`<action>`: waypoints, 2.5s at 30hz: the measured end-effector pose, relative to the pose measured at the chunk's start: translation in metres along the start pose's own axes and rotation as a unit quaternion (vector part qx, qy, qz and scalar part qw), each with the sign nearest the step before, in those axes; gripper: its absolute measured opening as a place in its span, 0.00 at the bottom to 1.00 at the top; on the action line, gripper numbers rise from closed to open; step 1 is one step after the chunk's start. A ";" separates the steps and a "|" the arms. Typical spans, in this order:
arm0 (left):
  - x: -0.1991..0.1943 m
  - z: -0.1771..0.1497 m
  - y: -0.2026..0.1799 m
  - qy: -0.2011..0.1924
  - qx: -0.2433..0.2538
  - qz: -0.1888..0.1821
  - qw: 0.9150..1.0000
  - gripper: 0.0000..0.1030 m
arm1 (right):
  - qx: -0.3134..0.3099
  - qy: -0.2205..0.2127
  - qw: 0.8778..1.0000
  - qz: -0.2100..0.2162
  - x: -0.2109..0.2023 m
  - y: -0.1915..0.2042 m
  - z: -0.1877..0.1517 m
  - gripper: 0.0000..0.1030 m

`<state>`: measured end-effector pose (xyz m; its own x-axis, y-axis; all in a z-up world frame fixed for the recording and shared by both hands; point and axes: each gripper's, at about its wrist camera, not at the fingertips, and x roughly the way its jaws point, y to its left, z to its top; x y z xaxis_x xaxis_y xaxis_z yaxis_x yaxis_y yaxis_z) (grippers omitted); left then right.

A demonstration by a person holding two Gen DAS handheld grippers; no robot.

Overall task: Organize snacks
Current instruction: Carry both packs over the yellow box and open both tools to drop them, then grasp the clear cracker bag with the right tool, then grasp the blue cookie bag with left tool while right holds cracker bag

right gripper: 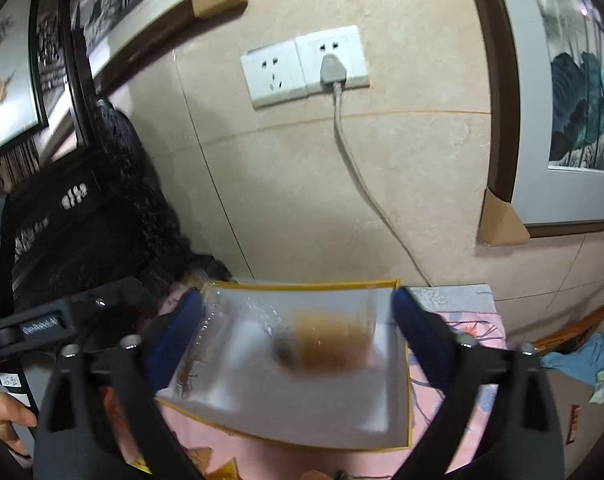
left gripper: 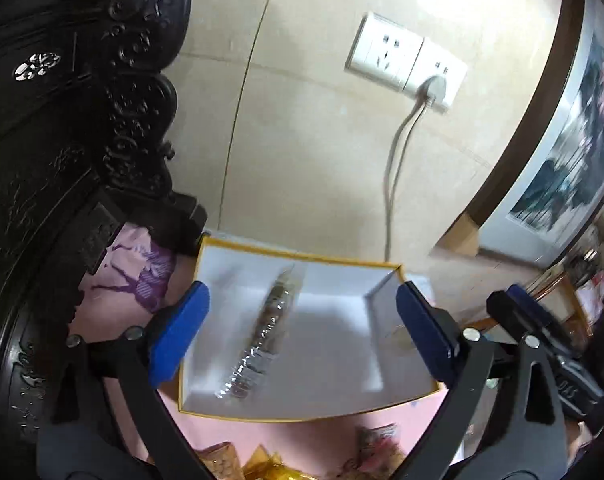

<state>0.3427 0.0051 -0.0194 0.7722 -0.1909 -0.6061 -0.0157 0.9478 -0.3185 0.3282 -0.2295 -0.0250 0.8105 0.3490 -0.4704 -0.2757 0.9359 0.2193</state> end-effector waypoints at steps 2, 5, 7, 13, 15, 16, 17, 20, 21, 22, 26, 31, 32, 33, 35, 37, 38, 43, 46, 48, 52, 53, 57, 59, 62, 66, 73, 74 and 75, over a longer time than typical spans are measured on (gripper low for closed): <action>-0.008 -0.002 0.004 -0.003 -0.008 0.003 1.000 0.96 | -0.002 0.005 1.000 -0.001 -0.003 0.000 -0.005 0.95; -0.018 -0.009 0.010 0.003 -0.017 0.000 1.000 0.96 | 0.001 0.018 1.000 0.001 -0.010 -0.001 -0.018 0.95; -0.027 -0.017 0.012 0.000 -0.016 0.004 1.000 0.96 | -0.001 0.025 1.000 -0.002 -0.016 -0.001 -0.027 0.95; -0.056 -0.047 0.008 0.005 0.018 0.019 1.000 0.96 | 0.006 0.048 0.999 -0.008 -0.041 -0.010 -0.055 0.95; -0.065 -0.059 0.009 0.007 0.025 0.027 0.999 0.96 | 0.005 0.059 0.998 -0.011 -0.047 -0.015 -0.067 0.95; -0.070 -0.066 0.009 0.010 0.027 0.029 0.999 0.96 | 0.006 0.067 0.998 -0.012 -0.049 -0.018 -0.074 0.95; -0.074 -0.076 0.011 0.015 0.027 0.028 0.999 0.96 | 0.006 0.078 0.997 -0.010 -0.050 -0.022 -0.081 0.95; -0.083 -0.097 0.015 0.032 0.023 0.029 0.999 0.96 | 0.013 0.135 0.991 -0.008 -0.048 -0.032 -0.112 0.95; -0.085 -0.107 0.017 0.042 0.020 0.031 0.998 0.96 | 0.016 0.144 0.989 -0.007 -0.049 -0.035 -0.120 0.95; -0.087 -0.116 0.018 0.050 0.018 0.033 0.998 0.96 | 0.018 0.153 0.988 -0.005 -0.050 -0.037 -0.129 0.95; -0.093 -0.147 0.023 0.088 0.010 0.041 0.995 0.96 | -0.001 0.176 0.984 -0.008 -0.052 -0.041 -0.163 0.95; -0.106 -0.180 0.025 0.114 0.007 0.049 0.992 0.96 | -0.075 0.212 0.974 -0.010 -0.034 -0.040 -0.193 0.89; -0.107 -0.182 0.026 0.117 0.005 0.049 0.992 0.96 | -0.091 0.220 0.971 -0.006 -0.028 -0.040 -0.198 0.88; -0.108 -0.186 0.026 0.121 0.002 0.050 0.991 0.96 | -0.104 0.227 0.968 -0.003 -0.023 -0.039 -0.202 0.86; -0.111 -0.192 0.027 0.128 -0.005 0.056 0.990 0.96 | -0.133 0.248 0.960 0.006 -0.010 -0.037 -0.210 0.82; -0.113 -0.198 0.028 0.133 -0.012 0.064 0.989 0.96 | -0.148 0.261 0.954 0.017 -0.002 -0.037 -0.217 0.82; -0.114 -0.199 0.028 0.134 -0.014 0.066 0.989 0.96 | -0.155 0.266 0.951 0.022 0.003 -0.036 -0.220 0.82; -0.116 -0.203 0.030 0.143 -0.019 0.081 0.986 0.96 | -0.181 0.294 0.938 0.032 0.026 -0.036 -0.232 0.82; -0.115 -0.203 0.031 0.147 -0.020 0.086 0.985 0.96 | -0.186 0.299 0.935 0.033 0.035 -0.038 -0.237 0.81; -0.113 -0.203 0.030 0.150 -0.018 0.088 0.985 0.96 | -0.175 0.307 0.934 0.043 0.040 -0.041 -0.240 0.60; -0.102 -0.206 0.025 0.168 -0.014 0.083 0.982 0.96 | -0.148 0.297 0.942 0.042 0.034 -0.046 -0.238 0.46; -0.099 -0.208 0.023 0.175 -0.012 0.080 0.981 0.96 | -0.128 0.288 0.948 0.041 0.028 -0.050 -0.235 0.45; -0.083 -0.217 0.011 0.200 0.012 0.068 0.977 0.96 | -0.070 0.252 0.964 0.036 -0.003 -0.060 -0.225 0.45; -0.072 -0.223 0.002 0.213 0.026 0.058 0.975 0.96 | -0.044 0.240 0.969 0.035 -0.017 -0.064 -0.222 0.45; -0.053 -0.230 -0.009 0.227 0.042 0.044 0.972 0.96 | -0.001 0.229 0.973 0.036 -0.042 -0.069 -0.222 0.45; -0.016 -0.243 -0.018 0.250 0.058 0.040 0.966 0.96 | 0.041 0.226 0.972 0.043 -0.060 -0.068 -0.229 0.45; 0.040 -0.268 -0.024 0.292 0.079 0.058 0.951 0.96 | 0.085 0.228 0.969 0.049 -0.077 -0.063 -0.240 0.45; 0.042 -0.270 -0.026 0.290 0.087 0.062 0.951 0.98 | 0.088 0.229 0.968 0.050 -0.078 -0.063 -0.242 0.45; 0.044 -0.271 -0.030 0.281 0.099 0.066 0.952 0.98 | 0.094 0.230 0.967 0.052 -0.079 -0.062 -0.244 0.45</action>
<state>0.2046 -0.1005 -0.2339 0.3085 -0.1212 -0.9435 0.0753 0.9919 -0.1027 0.1558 -0.3037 -0.2101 0.4568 0.4650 -0.7583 -0.2091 0.8847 0.4166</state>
